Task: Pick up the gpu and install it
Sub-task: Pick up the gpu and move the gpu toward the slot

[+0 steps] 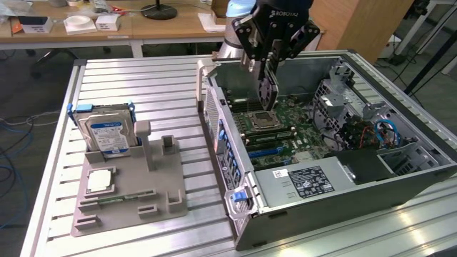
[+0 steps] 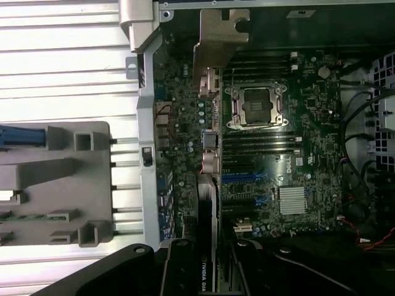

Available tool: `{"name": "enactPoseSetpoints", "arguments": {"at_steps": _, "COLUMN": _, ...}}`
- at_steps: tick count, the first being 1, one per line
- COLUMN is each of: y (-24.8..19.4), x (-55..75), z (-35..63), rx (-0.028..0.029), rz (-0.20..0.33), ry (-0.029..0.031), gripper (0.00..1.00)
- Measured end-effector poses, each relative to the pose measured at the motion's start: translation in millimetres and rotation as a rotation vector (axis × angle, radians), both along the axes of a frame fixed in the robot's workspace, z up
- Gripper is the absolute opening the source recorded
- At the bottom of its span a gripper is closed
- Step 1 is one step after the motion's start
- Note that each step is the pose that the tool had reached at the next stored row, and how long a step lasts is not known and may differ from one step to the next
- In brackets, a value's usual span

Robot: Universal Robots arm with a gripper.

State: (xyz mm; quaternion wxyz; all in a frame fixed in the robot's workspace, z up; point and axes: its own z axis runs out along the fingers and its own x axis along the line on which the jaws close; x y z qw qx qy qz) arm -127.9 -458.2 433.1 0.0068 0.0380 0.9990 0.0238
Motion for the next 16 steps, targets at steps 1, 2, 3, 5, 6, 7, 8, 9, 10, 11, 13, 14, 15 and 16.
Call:
{"name": "enactPoseSetpoints", "arguments": {"at_steps": 1, "y": 0.0, "x": 1.2, "z": 0.0, "rx": 0.0, "rz": 0.0, "ry": 0.0, "gripper": 0.26}}
{"name": "enactPoseSetpoints", "arguments": {"at_steps": 2, "y": 0.0, "x": 2.3, "z": 0.0, "rx": 0.0, "rz": 0.0, "ry": 0.0, "gripper": 0.26}}
{"name": "enactPoseSetpoints", "arguments": {"at_steps": 3, "y": 0.0, "x": 3.4, "z": 0.0, "rx": 0.0, "rz": 0.0, "ry": 0.0, "gripper": 0.26}}
{"name": "enactPoseSetpoints", "arguments": {"at_steps": 5, "y": 0.0, "x": 5.7, "z": 0.0, "rx": 0.0, "rz": 0.0, "ry": 0.0, "gripper": 0.26}}
{"name": "enactPoseSetpoints", "arguments": {"at_steps": 6, "y": 0.0, "x": 6.8, "z": 0.0, "rx": 0.0, "rz": 0.0, "ry": 0.0, "gripper": 0.26}}
{"name": "enactPoseSetpoints", "arguments": {"at_steps": 7, "y": 0.0, "x": 8.0, "z": 0.0, "rx": -0.0001, "rz": 0.0, "ry": 0.0, "gripper": 0.26}}
{"name": "enactPoseSetpoints", "arguments": {"at_steps": 8, "y": 0.0, "x": 9.2, "z": 0.0, "rx": -0.0001, "rz": 0.0, "ry": 0.0, "gripper": 0.26}}
{"name": "enactPoseSetpoints", "arguments": {"at_steps": 9, "y": 0.0, "x": 10.4, "z": 0.0, "rx": 0.0, "rz": 0.0, "ry": 0.0, "gripper": 0.26}}
{"name": "enactPoseSetpoints", "arguments": {"at_steps": 10, "y": 0.0, "x": 11.7, "z": 0.0, "rx": 0.0, "rz": 0.0, "ry": 0.0, "gripper": 0.26}}
{"name": "enactPoseSetpoints", "arguments": {"at_steps": 11, "y": 0.0, "x": 12.8, "z": -0.1, "rx": 0.0, "rz": 0.0, "ry": 0.0, "gripper": 0.26}}
{"name": "enactPoseSetpoints", "arguments": {"at_steps": 13, "y": 0.0, "x": 15.4, "z": -0.1, "rx": 0.0, "rz": 0.0, "ry": 0.0, "gripper": 0.26}}
{"name": "enactPoseSetpoints", "arguments": {"at_steps": 14, "y": 0.0, "x": 16.5, "z": -0.1, "rx": 0.0, "rz": 0.0, "ry": 0.0, "gripper": 0.26}}
{"name": "enactPoseSetpoints", "arguments": {"at_steps": 15, "y": 0.0, "x": 17.8, "z": -0.1, "rx": 0.0, "rz": 0.0, "ry": 0.0, "gripper": 0.26}}
{"name": "enactPoseSetpoints", "arguments": {"at_steps": 16, "y": 0.0, "x": 18.9, "z": -0.1, "rx": -0.0001, "rz": 0.0, "ry": 0.0, "gripper": 0.26}}
